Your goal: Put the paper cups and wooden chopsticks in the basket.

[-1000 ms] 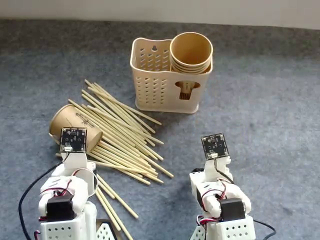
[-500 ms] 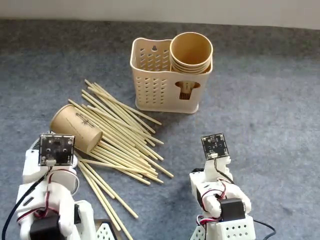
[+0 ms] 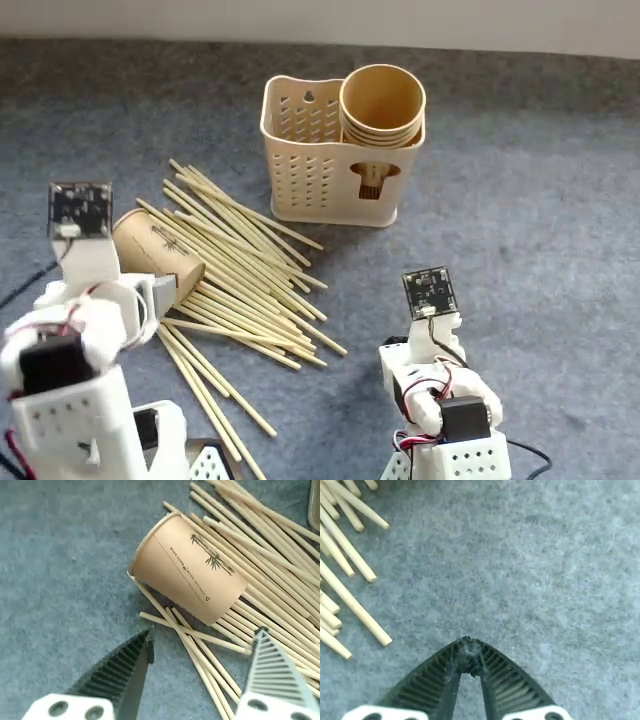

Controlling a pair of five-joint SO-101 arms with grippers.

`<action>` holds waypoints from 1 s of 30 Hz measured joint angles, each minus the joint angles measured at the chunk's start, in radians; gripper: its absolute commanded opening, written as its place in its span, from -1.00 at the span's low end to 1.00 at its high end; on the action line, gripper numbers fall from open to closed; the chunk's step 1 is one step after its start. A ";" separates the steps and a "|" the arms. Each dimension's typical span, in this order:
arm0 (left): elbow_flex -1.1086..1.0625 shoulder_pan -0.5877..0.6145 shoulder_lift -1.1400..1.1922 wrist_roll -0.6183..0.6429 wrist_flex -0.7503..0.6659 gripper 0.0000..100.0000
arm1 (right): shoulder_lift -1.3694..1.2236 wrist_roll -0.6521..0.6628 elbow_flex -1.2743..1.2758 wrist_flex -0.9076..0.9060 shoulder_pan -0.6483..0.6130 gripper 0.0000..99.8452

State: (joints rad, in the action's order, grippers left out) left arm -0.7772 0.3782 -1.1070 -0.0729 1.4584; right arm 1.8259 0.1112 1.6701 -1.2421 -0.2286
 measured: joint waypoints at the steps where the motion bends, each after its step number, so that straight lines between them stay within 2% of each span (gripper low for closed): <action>1: 0.028 0.000 0.061 0.032 0.011 -0.29 | 0.000 0.000 0.000 0.000 0.000 -0.99; 8: 0.158 0.000 0.440 0.230 0.028 -0.26 | 0.000 0.000 0.000 0.000 0.000 -0.99; 14: 0.258 0.000 0.701 0.339 0.028 -0.26 | 0.000 0.000 0.000 0.000 0.000 -0.99; 21: 0.354 0.000 0.927 0.404 0.006 -0.26 | 0.000 0.000 0.000 0.000 0.000 -0.99; 30: 0.379 0.000 1.142 0.462 -0.120 -0.27 | 0.000 0.000 0.000 0.000 0.000 -0.99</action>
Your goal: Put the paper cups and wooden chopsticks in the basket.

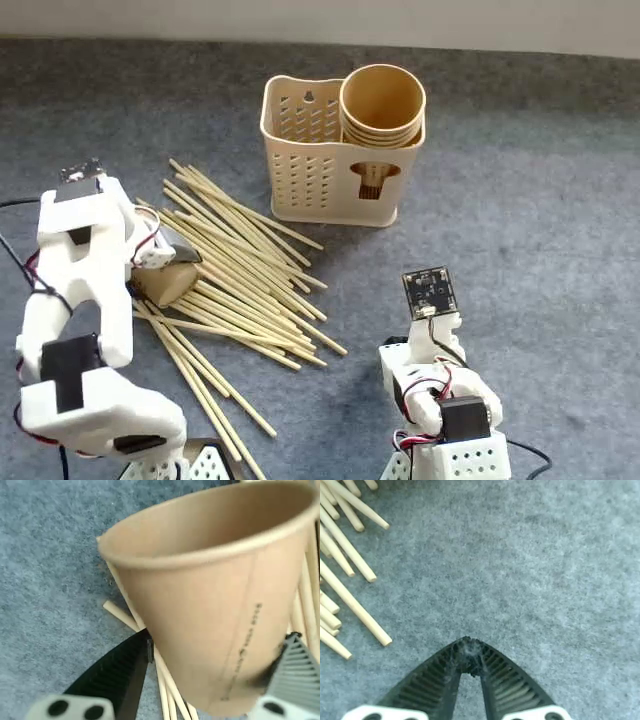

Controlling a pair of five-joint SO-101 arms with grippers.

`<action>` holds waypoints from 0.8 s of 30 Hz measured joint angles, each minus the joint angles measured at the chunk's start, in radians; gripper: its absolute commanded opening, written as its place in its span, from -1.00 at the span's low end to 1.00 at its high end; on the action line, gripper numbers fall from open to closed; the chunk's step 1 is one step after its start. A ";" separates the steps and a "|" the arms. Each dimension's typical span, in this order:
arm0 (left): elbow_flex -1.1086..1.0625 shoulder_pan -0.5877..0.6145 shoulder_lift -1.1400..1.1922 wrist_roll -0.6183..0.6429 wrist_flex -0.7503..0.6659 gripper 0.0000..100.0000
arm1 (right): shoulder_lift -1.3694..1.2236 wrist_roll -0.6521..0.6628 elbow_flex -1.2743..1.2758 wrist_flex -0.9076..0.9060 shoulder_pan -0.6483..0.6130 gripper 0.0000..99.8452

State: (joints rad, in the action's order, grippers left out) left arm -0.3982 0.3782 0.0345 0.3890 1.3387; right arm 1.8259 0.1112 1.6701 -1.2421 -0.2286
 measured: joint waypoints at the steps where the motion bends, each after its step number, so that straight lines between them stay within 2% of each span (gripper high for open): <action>1: 0.000 0.000 0.018 0.002 -0.011 -0.27 | 0.000 0.000 0.000 0.000 0.000 -0.99; 7: 0.021 -0.003 0.075 0.002 -0.055 -0.28 | 0.000 0.000 0.000 0.000 0.000 -0.99; 13: 0.025 -0.005 0.080 0.002 -0.058 -0.37 | 0.000 0.000 0.000 0.000 0.000 -0.99; 21: 0.021 -0.005 -0.020 -0.031 -0.057 -0.37 | 0.000 0.000 0.000 0.000 0.000 -0.99; 24: 0.021 -0.005 -0.098 -0.038 -0.006 -0.37 | 0.000 0.000 0.000 0.000 0.000 -0.99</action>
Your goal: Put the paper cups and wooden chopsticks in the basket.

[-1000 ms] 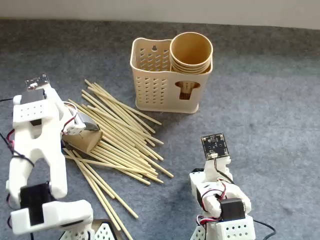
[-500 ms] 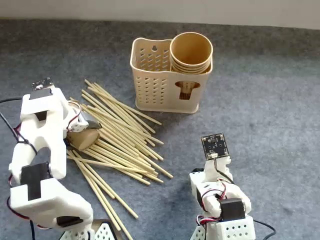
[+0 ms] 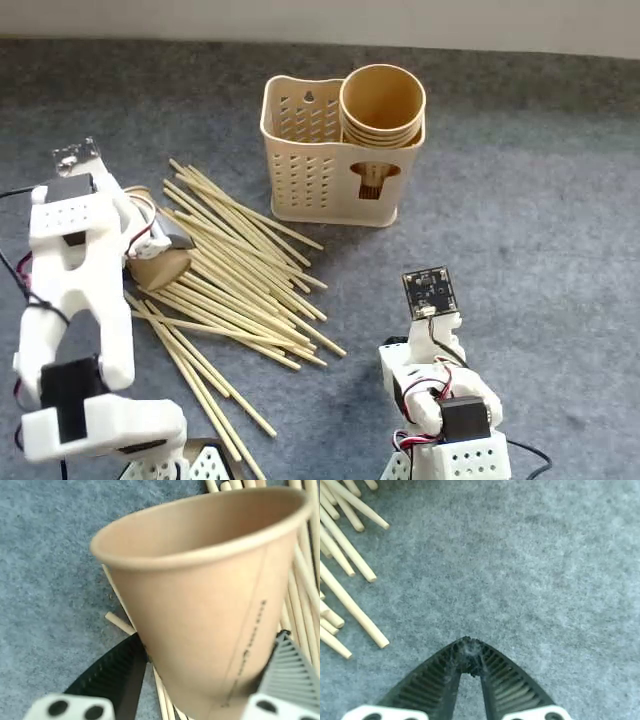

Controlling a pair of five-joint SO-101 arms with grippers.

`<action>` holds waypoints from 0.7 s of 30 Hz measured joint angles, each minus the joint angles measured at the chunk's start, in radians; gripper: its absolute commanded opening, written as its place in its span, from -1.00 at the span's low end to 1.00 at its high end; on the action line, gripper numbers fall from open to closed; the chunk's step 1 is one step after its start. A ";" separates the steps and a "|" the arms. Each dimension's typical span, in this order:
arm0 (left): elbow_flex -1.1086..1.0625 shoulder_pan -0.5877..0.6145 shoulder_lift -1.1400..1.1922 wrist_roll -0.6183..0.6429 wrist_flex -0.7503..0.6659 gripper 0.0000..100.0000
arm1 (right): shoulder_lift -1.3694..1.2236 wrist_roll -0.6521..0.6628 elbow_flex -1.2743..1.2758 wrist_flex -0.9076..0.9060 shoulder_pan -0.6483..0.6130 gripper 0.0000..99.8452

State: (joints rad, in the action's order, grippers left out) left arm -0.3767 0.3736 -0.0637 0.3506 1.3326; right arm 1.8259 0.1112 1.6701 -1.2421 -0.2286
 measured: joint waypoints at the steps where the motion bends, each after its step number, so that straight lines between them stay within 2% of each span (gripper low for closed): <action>1: 0.000 0.000 -0.031 0.000 0.015 -0.37 | 0.000 0.000 0.000 0.000 0.000 -0.99; 8: 0.041 -0.006 -0.278 0.000 0.100 -0.37 | 0.000 0.000 0.000 0.000 0.000 -0.99; 13: 0.046 -0.130 -0.450 0.000 0.103 -0.37 | 0.000 0.000 0.000 0.000 0.000 -0.99; 21: 0.046 -0.331 -0.603 0.000 -0.074 -0.37 | 0.000 0.000 0.000 0.000 0.000 -0.99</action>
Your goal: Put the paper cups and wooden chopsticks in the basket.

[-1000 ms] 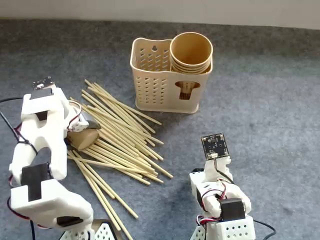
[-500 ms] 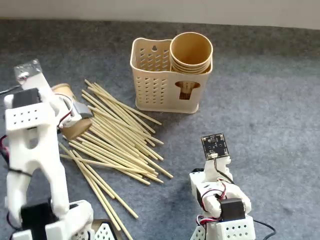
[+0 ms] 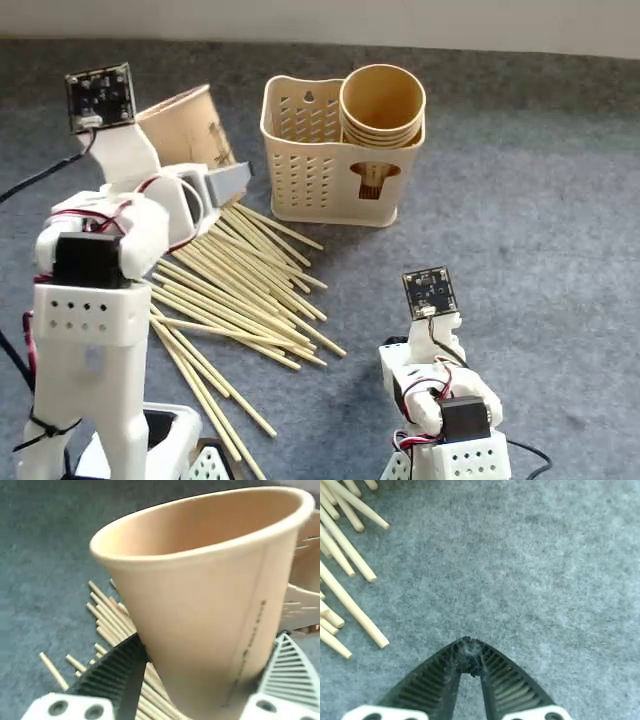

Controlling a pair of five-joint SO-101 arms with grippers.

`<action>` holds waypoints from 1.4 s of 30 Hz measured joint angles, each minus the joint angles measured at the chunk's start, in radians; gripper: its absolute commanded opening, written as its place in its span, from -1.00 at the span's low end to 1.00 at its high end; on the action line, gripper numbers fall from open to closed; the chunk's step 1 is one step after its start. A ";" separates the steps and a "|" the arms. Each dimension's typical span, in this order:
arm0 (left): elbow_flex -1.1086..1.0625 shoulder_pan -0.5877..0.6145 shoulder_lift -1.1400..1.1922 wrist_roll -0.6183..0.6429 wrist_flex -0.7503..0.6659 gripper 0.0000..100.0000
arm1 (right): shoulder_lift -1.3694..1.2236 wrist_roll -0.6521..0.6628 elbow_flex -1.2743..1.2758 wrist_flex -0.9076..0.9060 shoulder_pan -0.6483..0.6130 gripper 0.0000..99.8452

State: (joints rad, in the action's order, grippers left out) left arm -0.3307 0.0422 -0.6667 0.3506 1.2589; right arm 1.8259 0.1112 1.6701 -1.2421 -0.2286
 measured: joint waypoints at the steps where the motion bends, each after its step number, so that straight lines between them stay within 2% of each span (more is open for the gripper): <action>1: 0.000 -0.017 -0.002 0.000 -0.028 -0.37 | 0.000 0.000 0.000 0.000 0.000 -0.99; 11: -0.005 -0.083 -0.002 0.000 -0.285 -0.37 | 0.000 0.000 0.000 0.000 0.000 -0.99; 15: -0.069 -0.133 -0.002 -0.080 -0.322 -0.37 | 0.000 0.000 0.000 0.000 0.000 -0.99; 23: -0.311 -0.215 -0.002 -0.230 -0.325 -0.37 | 0.000 0.000 0.000 0.000 0.000 -0.99; 27: -0.414 -0.219 -0.002 -0.230 -0.319 -0.36 | 0.000 0.000 0.000 0.000 0.000 -0.99; 30: -0.463 -0.221 -0.002 -0.224 -0.272 -0.26 | 0.000 0.000 0.000 0.000 0.000 -0.99; 37: -0.471 -0.221 -0.002 -0.210 -0.166 -0.21 | 0.000 0.000 0.000 0.000 0.000 -0.99; 42: -0.471 -0.224 -0.002 -0.210 -0.144 -0.21 | 0.000 0.000 0.000 0.000 0.000 -0.99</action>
State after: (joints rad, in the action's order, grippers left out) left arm -0.8017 -0.1818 -0.6682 0.1404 1.1147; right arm 1.8259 0.1112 1.6701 -1.2421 -0.2286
